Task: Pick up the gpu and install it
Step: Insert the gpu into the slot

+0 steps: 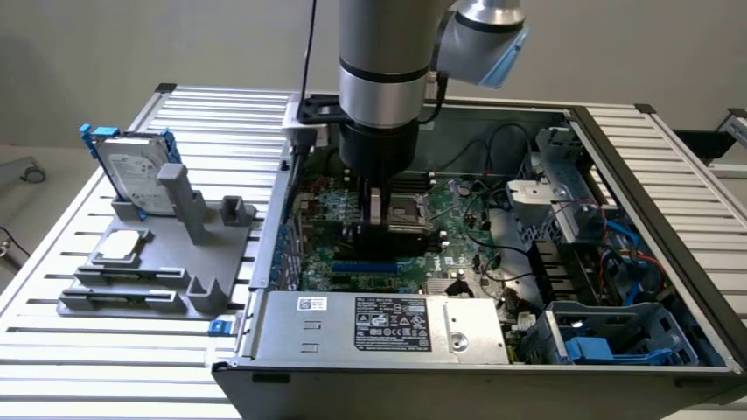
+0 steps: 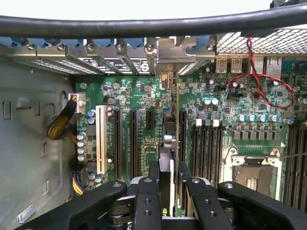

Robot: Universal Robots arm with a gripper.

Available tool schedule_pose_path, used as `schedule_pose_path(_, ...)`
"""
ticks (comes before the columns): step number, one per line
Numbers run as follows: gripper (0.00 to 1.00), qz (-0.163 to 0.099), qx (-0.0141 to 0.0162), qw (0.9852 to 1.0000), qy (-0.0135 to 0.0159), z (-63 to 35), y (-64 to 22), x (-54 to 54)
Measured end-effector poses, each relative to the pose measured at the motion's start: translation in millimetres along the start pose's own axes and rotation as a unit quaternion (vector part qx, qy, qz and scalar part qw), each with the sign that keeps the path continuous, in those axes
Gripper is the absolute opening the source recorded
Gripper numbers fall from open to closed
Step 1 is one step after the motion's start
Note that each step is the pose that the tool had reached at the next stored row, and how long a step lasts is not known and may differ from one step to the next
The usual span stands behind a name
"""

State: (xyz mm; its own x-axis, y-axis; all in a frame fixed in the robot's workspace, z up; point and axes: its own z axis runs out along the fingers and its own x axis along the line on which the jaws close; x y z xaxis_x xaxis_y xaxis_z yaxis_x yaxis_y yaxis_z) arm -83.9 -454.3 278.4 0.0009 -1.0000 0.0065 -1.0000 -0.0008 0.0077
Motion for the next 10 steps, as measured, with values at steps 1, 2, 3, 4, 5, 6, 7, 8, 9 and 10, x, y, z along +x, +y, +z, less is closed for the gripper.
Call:
schedule_pose_path(1, 0.26, 0.000, 0.0000, 1.0000, 0.0000, 0.4, 0.1, 0.2)
schedule_pose_path(2, 0.26, 0.000, 0.0001, 1.0000, -0.0001, 1.2, 0.3, 0.3)
schedule_pose_path(3, 0.26, 0.000, 0.0001, 1.0000, -0.0001, 2.2, 0.5, 0.4)
schedule_pose_path(4, 0.26, 0.000, 0.0000, 1.0000, -0.0001, 3.1, 0.6, 0.5)
schedule_pose_path(5, 0.26, 0.000, 0.0000, 1.0000, 0.0000, 3.8, 0.7, 0.6)
schedule_pose_path(6, 0.26, 0.000, 0.0000, 1.0000, -0.0001, 4.6, 0.7, 0.7)
schedule_pose_path(7, 0.26, 0.000, -0.0001, 1.0000, 0.0000, 5.2, 0.8, 0.8)
schedule_pose_path(8, 0.26, 0.000, -0.0002, 1.0000, -0.0001, 5.9, 0.8, 0.8)
schedule_pose_path(9, 0.26, 0.000, -0.0007, 1.0000, 0.0000, 6.4, 0.9, 0.9)
schedule_pose_path(10, 0.26, 0.000, -0.0013, 1.0000, 0.0000, 6.6, 1.0, 0.9)
